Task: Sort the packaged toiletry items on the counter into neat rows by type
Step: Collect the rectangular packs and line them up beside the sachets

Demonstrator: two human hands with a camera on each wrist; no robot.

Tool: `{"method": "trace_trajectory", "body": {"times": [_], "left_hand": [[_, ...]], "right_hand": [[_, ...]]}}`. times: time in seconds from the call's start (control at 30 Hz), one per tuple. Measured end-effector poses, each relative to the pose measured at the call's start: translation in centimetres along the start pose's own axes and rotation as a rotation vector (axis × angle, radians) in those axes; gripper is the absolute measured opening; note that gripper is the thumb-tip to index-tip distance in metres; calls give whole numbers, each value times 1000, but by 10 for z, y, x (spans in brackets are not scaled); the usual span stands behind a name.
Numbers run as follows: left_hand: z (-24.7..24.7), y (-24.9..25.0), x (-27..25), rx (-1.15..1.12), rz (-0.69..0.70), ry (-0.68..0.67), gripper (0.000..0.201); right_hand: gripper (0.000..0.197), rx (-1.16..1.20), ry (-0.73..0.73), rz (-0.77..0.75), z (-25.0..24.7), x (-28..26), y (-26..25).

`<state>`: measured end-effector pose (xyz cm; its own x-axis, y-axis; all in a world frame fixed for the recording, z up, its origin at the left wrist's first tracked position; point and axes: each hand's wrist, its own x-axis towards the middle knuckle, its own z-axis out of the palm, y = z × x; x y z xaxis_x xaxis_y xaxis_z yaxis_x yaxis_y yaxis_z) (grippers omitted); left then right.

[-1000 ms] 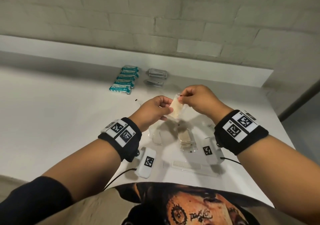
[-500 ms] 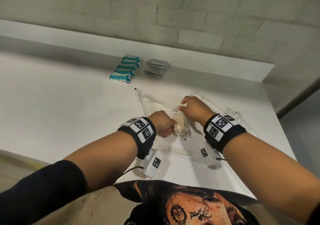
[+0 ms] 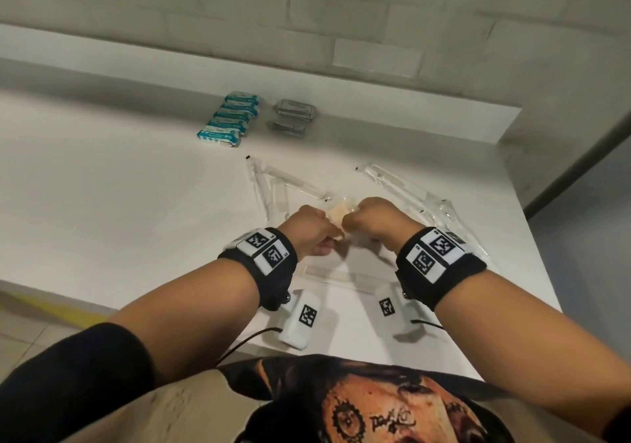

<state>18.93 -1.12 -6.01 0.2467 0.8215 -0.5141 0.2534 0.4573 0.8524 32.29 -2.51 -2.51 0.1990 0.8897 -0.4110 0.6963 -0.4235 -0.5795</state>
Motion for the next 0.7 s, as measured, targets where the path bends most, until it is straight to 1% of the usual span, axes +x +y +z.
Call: {"method": "trace_trajectory", "body": {"times": [0.03,0.07,0.1,0.17,0.23,0.3,0.4,0.43,0.47,0.53,0.57,0.63,0.7], "left_hand": [[-1,0,2,12,38,61,35],[-2,1,3,24,71,92,52],[-3,3,2,38,100,87,65],[-4,5,-1,98,141,53,76],[0,6,-3,147,159,39,78],[4,4,-4,160,177,23,76],[7,-3,-3,105,199,0,74],[8,-5,-3,80,204,-16,74],[9,-7,-3,61,209,-33,74],[13,-9,-3,46,224,-70,76],[16,-10,-3,43,232,-84,76],[20,-11,-1,19,249,-95,77],[19,-12,1,-1,254,-86,75]], "right_hand": [[13,-61,77,-57,-4,2,2],[16,-106,130,-99,-8,2,3],[19,-174,148,-138,-10,2,4],[31,-381,101,-196,-6,-1,6],[40,-512,48,-224,6,-5,10],[41,-506,37,-217,14,-6,17],[56,-460,45,-165,11,-6,28],[58,-427,33,-160,10,-7,31],[55,-383,19,-172,10,-8,33],[38,-294,5,-224,15,-8,35],[34,-300,13,-251,18,-8,35],[37,-366,21,-273,20,-5,34],[31,-384,15,-275,19,-4,33]]}}
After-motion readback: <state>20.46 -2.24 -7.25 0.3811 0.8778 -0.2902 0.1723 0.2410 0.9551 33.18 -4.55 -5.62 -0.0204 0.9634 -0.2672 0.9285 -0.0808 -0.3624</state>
